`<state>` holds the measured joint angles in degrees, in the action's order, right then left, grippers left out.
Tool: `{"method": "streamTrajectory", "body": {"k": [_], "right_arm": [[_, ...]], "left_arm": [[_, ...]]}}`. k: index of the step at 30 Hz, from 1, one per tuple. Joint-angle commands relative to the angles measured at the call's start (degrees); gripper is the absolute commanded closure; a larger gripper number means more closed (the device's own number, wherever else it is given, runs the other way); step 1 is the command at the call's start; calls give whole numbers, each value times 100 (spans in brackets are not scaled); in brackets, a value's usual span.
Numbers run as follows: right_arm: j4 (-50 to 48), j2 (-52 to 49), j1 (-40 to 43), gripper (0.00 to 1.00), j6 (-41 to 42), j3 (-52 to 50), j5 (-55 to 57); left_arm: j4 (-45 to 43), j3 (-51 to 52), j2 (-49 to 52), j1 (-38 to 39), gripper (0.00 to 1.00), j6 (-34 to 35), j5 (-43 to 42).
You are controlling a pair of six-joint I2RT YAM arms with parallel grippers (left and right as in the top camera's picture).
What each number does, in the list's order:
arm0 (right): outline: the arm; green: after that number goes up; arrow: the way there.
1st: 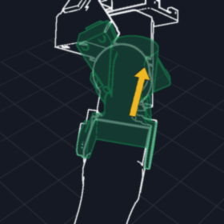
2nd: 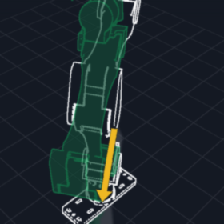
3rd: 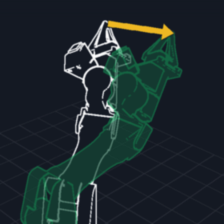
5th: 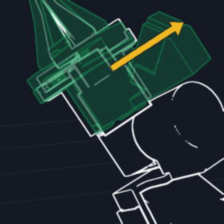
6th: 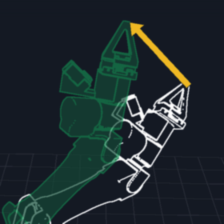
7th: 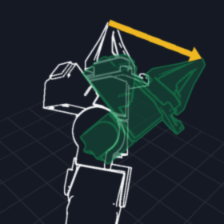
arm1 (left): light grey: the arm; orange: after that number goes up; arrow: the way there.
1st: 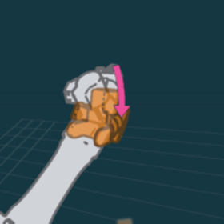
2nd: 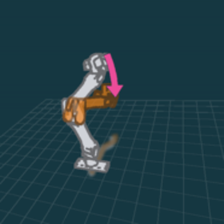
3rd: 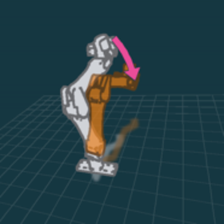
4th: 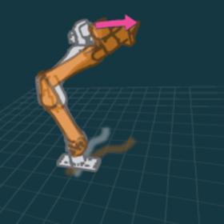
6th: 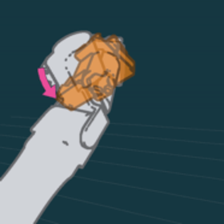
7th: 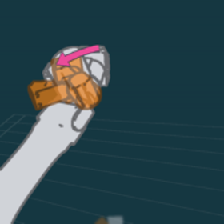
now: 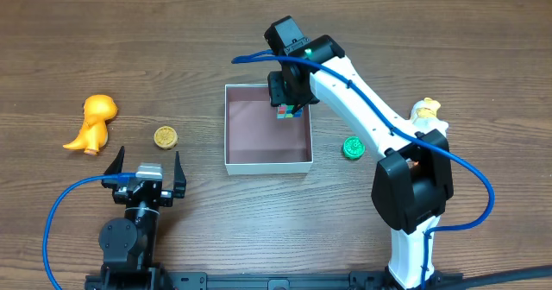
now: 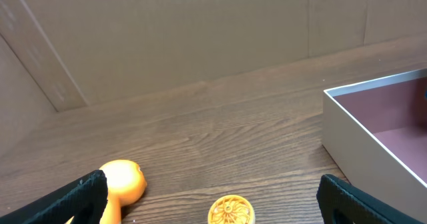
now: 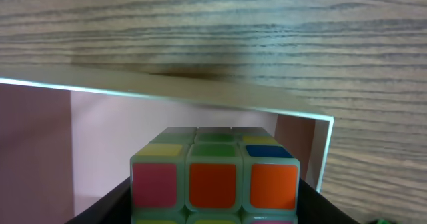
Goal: Pack container
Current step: 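Lower the cube into the box's back right corner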
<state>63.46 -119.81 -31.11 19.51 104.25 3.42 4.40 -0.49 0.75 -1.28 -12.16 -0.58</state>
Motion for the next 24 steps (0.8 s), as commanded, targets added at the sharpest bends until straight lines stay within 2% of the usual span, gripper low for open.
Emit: {"method": "streamTrajectory", "body": {"k": [1,24], "right_arm": [[-181,20,11,47,116,-275,151],[-745,15,11,46,247,-625,151]], "left_arm": [[-2,24,-7,-57,0,59,57],[-2,24,-7,-57,0,59,57]]}}
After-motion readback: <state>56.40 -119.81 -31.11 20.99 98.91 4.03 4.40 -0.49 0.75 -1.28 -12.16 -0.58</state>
